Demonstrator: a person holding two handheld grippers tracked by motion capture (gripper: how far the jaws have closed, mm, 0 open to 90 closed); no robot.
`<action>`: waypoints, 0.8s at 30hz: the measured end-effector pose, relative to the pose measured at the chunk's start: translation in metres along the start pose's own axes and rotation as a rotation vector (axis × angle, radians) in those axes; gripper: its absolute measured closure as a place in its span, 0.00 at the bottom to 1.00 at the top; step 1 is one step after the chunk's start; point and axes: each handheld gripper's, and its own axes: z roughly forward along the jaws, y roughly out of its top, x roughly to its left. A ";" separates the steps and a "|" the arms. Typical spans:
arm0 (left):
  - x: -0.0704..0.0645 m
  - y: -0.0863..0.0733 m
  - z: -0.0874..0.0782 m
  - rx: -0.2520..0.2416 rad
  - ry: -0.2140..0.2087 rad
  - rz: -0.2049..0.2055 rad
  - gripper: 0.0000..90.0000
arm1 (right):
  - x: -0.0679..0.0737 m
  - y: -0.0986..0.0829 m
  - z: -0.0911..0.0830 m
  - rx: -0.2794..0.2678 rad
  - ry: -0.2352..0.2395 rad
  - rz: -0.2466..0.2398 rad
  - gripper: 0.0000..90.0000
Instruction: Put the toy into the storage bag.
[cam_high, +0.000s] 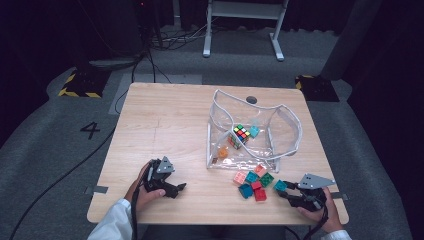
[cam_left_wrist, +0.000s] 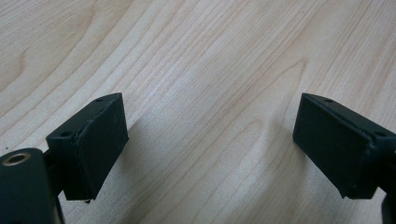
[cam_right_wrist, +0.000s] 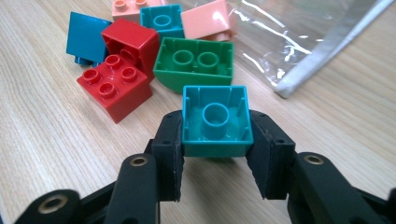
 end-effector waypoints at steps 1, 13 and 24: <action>0.000 0.000 0.000 0.000 0.000 0.000 0.11 | -0.001 0.000 -0.002 -0.008 0.002 0.005 0.65; 0.000 0.000 0.000 0.000 0.000 -0.001 0.11 | -0.018 0.007 -0.028 -0.053 -0.043 0.017 0.66; 0.000 0.000 0.000 0.002 0.000 0.000 0.11 | -0.046 0.033 -0.059 -0.140 -0.109 0.050 0.66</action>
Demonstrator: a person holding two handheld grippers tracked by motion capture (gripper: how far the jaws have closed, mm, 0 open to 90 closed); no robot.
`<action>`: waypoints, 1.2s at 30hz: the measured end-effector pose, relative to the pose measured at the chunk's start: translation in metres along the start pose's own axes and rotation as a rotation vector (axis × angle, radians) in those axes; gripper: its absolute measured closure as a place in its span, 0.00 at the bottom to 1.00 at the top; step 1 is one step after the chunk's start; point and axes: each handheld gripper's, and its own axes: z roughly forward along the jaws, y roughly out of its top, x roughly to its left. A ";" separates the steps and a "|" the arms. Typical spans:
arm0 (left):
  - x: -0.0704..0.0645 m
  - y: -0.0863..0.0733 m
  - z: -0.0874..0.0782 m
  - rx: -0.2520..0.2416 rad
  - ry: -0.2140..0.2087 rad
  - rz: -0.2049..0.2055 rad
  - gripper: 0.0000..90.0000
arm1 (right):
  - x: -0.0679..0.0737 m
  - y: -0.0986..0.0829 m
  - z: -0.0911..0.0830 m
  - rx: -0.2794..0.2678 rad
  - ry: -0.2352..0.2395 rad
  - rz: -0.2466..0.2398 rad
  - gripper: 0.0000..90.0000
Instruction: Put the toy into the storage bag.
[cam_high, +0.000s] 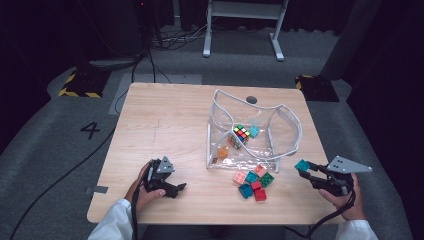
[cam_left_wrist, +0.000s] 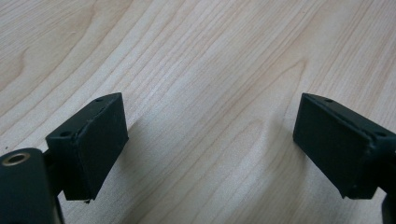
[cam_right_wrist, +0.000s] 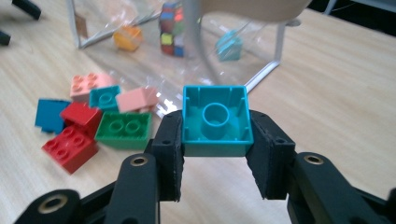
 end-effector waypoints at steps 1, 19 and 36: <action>0.000 0.000 0.000 0.000 0.000 0.000 0.11 | 0.000 0.000 0.000 0.000 0.000 0.000 0.66; 0.000 0.000 0.000 0.001 -0.001 -0.001 0.11 | -0.032 0.059 -0.024 -0.064 -0.083 -0.024 0.66; 0.000 0.000 0.000 0.001 -0.001 -0.002 0.11 | -0.031 0.116 -0.012 -0.085 -0.041 -0.084 0.66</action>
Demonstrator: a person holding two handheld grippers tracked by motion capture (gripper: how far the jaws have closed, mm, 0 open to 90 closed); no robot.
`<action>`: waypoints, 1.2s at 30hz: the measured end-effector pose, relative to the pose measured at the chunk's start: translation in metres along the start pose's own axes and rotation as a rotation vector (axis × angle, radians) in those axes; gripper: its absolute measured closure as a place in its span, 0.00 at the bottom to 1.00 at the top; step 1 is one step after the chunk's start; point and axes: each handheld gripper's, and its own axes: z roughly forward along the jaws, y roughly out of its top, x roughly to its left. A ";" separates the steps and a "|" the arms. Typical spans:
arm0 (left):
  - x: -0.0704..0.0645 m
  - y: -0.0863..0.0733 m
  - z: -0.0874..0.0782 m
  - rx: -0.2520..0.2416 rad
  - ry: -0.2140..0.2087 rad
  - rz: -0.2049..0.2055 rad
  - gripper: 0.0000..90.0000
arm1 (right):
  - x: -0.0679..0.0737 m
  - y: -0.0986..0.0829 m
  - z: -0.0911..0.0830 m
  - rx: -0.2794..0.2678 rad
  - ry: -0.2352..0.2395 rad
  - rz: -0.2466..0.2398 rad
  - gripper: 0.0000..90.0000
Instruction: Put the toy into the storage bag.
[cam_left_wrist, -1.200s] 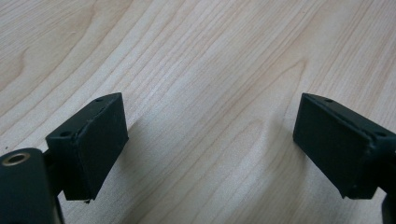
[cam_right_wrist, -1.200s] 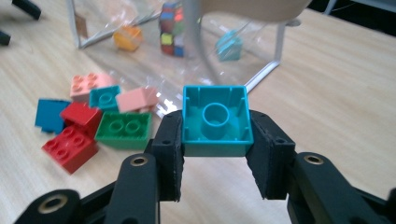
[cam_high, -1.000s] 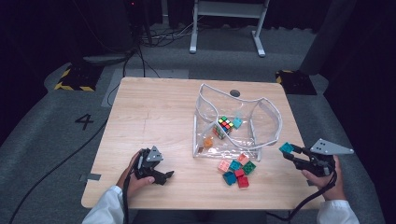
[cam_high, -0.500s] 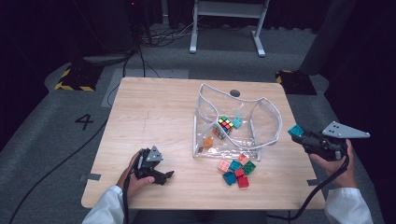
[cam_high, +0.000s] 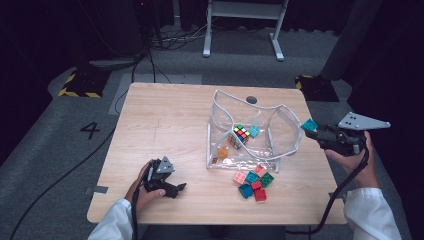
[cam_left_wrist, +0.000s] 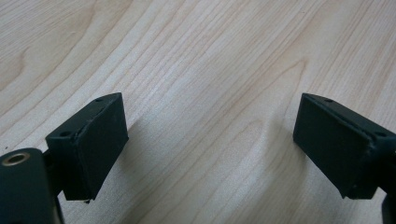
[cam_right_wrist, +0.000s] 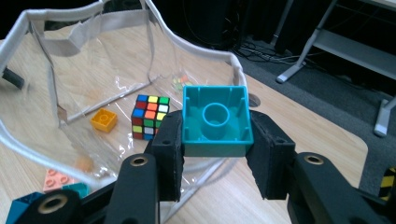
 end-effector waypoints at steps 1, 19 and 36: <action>0.000 0.000 0.000 0.000 0.001 0.001 0.11 | 0.000 0.002 0.002 -0.003 0.012 -0.004 0.66; 0.000 0.000 0.000 -0.001 0.001 0.000 0.11 | 0.018 0.037 0.050 0.053 0.105 -0.081 0.66; 0.000 0.000 0.000 -0.002 0.002 0.000 0.11 | 0.041 0.055 0.113 0.249 0.161 -0.191 0.66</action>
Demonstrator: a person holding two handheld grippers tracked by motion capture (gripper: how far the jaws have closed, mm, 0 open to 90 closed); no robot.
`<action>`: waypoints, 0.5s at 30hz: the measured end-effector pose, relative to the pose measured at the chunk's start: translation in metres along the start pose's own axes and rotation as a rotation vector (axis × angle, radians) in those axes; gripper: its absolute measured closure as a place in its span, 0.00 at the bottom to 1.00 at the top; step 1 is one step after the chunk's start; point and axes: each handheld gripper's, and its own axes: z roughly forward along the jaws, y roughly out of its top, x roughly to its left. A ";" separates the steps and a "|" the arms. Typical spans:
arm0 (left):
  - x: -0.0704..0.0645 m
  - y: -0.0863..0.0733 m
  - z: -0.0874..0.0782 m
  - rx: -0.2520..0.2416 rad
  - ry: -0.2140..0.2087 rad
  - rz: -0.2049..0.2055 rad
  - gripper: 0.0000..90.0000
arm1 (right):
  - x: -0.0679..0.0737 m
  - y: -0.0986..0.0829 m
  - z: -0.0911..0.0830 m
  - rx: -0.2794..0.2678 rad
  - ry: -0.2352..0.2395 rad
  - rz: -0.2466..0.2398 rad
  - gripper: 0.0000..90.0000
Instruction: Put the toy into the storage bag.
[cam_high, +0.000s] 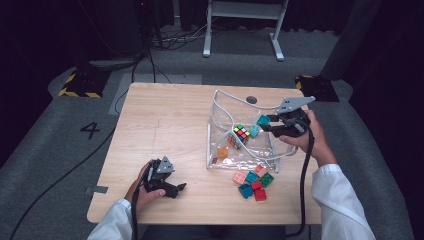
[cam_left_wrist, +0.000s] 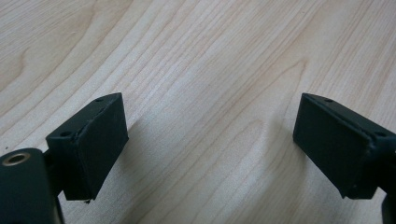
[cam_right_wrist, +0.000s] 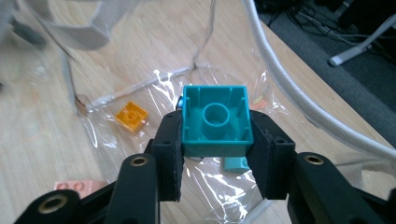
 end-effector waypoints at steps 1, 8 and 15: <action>0.000 0.000 0.000 0.000 0.004 0.001 0.11 | 0.001 0.002 0.003 0.018 0.000 0.004 0.66; -0.001 0.000 0.001 0.002 -0.016 -0.016 0.12 | -0.003 0.007 0.015 0.128 0.014 -0.040 0.66; -0.001 -0.001 0.000 0.002 -0.015 -0.017 0.12 | -0.006 0.002 0.026 0.239 0.007 -0.079 0.65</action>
